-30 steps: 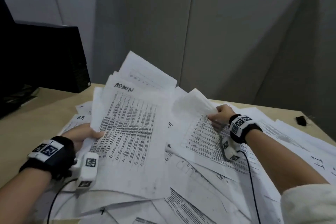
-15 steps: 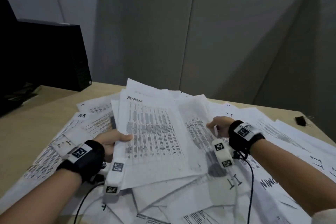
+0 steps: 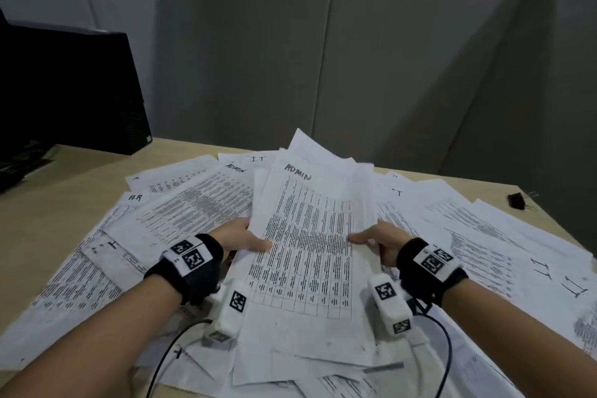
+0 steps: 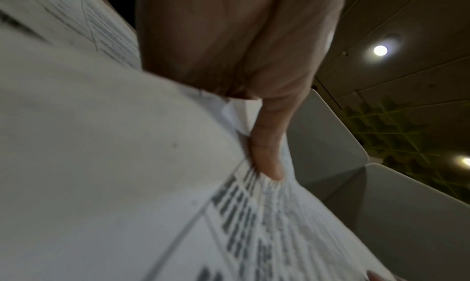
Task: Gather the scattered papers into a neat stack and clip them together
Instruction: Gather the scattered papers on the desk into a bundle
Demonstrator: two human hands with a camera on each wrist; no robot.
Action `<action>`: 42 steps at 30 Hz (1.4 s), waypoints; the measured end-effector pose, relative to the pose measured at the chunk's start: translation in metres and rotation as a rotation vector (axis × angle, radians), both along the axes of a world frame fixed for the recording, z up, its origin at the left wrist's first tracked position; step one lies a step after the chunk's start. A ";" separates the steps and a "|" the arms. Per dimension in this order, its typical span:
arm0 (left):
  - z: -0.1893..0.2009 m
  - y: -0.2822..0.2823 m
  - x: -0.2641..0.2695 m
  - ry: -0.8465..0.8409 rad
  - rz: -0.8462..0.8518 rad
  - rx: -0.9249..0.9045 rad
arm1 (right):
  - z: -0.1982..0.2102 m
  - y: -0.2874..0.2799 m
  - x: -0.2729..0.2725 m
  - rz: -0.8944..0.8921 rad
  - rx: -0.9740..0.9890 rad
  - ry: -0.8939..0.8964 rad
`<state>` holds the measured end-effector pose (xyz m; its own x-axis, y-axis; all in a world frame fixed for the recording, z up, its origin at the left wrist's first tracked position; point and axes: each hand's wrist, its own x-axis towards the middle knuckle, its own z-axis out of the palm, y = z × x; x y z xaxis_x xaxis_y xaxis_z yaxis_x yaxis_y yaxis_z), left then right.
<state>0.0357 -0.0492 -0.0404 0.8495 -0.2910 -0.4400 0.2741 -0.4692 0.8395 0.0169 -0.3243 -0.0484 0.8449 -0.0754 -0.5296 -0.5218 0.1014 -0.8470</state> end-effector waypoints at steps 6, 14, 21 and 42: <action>0.007 0.013 0.008 -0.076 0.174 -0.234 | 0.022 0.007 -0.020 0.078 0.020 -0.345; 0.102 0.001 0.000 -0.473 0.282 -0.552 | 0.090 0.042 -0.041 -0.269 -0.268 -1.015; 0.165 -0.019 -0.016 -0.839 0.321 -0.558 | 0.139 0.047 -0.035 -0.397 -0.250 -1.351; 0.168 -0.019 -0.018 -0.874 0.304 -0.740 | 0.101 0.053 -0.022 -0.064 -0.108 -1.008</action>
<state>0.0182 -0.0680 0.1275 0.8569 0.0345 0.5143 -0.5105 0.1946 0.8376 -0.0055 -0.2716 0.0529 0.8867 -0.1418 0.4400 0.4446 0.0010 -0.8957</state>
